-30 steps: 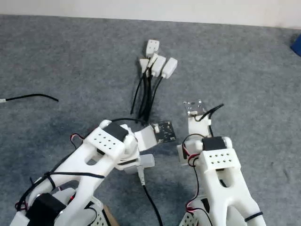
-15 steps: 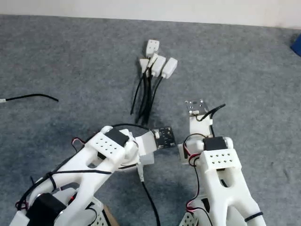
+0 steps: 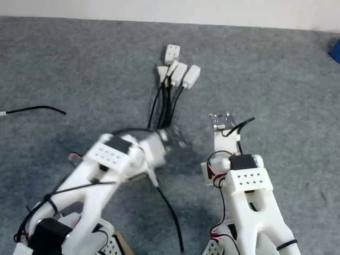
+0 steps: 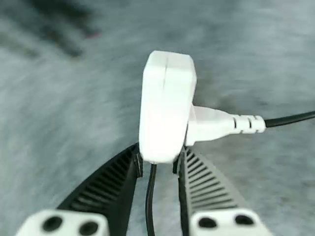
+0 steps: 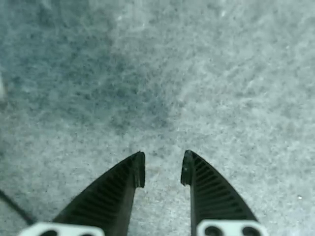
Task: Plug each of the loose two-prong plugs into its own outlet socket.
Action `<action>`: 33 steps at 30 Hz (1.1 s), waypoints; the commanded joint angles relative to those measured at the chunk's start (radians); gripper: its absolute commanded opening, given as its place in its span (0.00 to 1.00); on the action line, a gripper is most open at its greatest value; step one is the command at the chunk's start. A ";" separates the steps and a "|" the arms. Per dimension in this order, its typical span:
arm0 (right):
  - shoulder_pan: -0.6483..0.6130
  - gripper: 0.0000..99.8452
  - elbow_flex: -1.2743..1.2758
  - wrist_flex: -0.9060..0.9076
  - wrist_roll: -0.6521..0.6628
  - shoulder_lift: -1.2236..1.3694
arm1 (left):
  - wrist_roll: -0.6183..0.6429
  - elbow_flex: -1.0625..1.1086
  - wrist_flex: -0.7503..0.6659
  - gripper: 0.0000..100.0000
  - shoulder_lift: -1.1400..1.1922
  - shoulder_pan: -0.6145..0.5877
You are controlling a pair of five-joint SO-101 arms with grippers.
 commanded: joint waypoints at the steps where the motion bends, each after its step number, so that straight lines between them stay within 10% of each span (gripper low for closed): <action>1: 0.010 0.13 -0.005 -0.012 -0.011 -0.018 | -0.008 -0.090 -0.011 0.01 -0.004 -0.173; 16: 0.010 0.13 -0.005 -0.012 -0.011 -0.016 | -0.137 -0.426 -0.023 0.01 -0.002 -0.897; 21: 0.010 0.13 -0.004 -0.008 -0.011 -0.016 | -0.135 -0.456 -0.230 0.01 0.001 -1.106; 33: 0.010 0.13 0.008 -0.012 -0.011 -0.018 | -0.071 -0.762 -0.526 0.01 0.581 -1.227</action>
